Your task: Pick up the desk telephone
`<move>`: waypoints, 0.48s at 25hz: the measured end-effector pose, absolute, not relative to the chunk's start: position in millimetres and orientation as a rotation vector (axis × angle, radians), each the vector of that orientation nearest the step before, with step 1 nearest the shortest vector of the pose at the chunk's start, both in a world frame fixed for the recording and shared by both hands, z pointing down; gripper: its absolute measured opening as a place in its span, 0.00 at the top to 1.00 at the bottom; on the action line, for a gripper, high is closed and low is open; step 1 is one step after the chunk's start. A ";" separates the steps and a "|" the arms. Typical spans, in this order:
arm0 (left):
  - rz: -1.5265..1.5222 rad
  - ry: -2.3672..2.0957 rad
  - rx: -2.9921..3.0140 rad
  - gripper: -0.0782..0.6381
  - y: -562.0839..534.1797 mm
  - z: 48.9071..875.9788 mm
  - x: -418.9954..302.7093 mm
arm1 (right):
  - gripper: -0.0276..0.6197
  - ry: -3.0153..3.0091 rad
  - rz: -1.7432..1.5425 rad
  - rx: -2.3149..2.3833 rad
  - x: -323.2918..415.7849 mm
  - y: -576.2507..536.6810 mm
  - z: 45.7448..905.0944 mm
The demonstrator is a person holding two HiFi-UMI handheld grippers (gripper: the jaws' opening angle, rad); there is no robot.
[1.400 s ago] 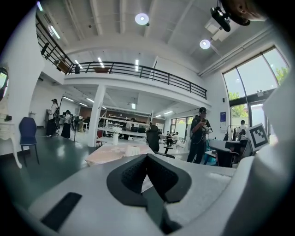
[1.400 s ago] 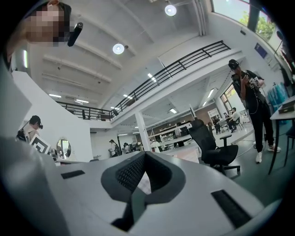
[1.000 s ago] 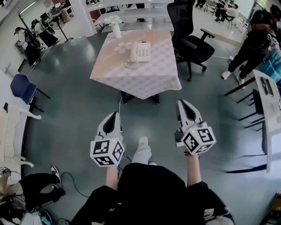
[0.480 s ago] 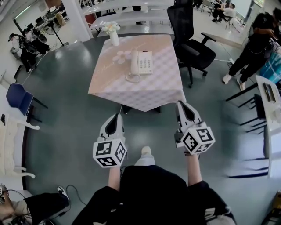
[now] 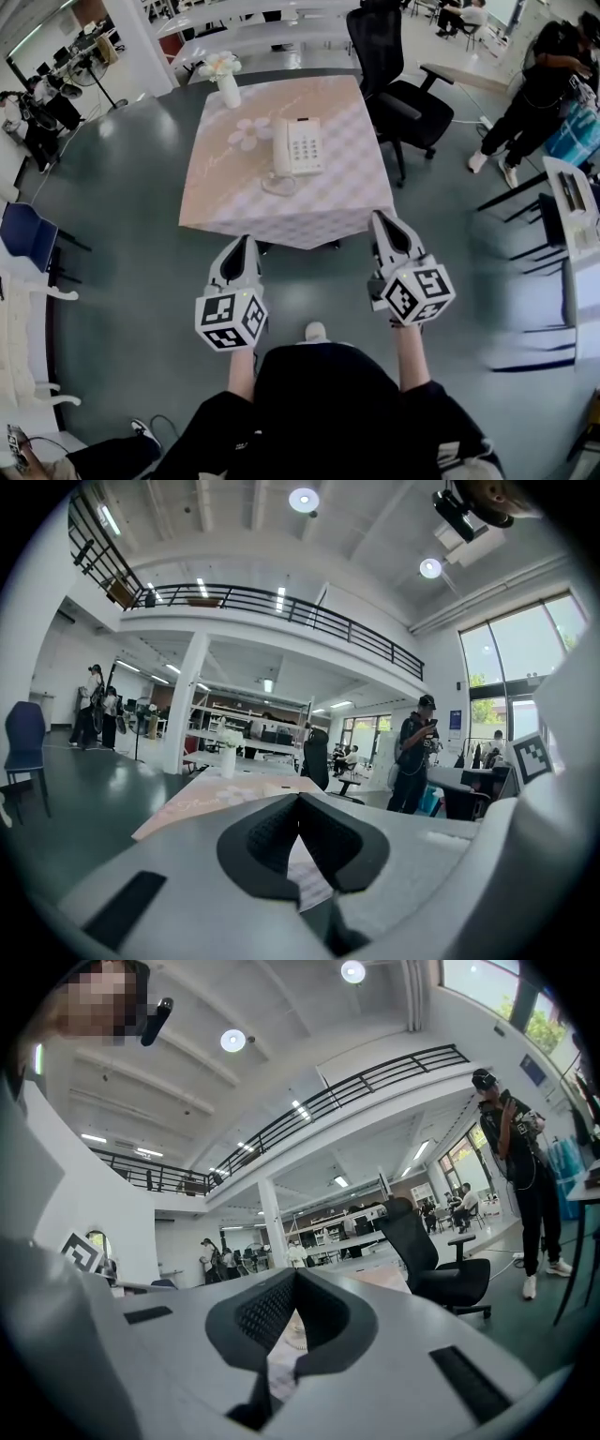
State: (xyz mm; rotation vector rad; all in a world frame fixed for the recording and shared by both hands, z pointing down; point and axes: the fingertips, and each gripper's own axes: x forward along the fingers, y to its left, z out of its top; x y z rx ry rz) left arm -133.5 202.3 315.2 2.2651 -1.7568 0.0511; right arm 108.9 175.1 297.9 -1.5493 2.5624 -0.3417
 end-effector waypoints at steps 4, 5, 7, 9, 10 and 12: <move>0.060 -1.720 2.293 0.89 186.8 319.3 -125.1 | 0.97 2.548 -0.345 -1.582 111.9 160.6 302.6; 0.065 -1.710 2.292 0.89 185.1 322.5 -123.3 | 0.97 2.545 -0.350 -1.590 112.3 157.3 304.0; 0.072 -1.698 2.281 0.89 181.6 329.1 -123.7 | 0.97 2.544 -0.359 -1.599 110.1 150.4 307.1; 0.075 -1.694 2.268 0.89 176.4 333.9 -125.9 | 0.97 2.542 -0.368 -1.607 108.2 143.8 310.1; 0.076 -1.693 2.263 0.89 173.6 335.3 -126.3 | 0.97 2.540 -0.373 -1.610 108.7 140.7 311.6; 0.079 -1.694 2.254 0.89 167.5 337.3 -126.7 | 0.97 2.537 -0.387 -1.613 109.9 134.1 315.0</move>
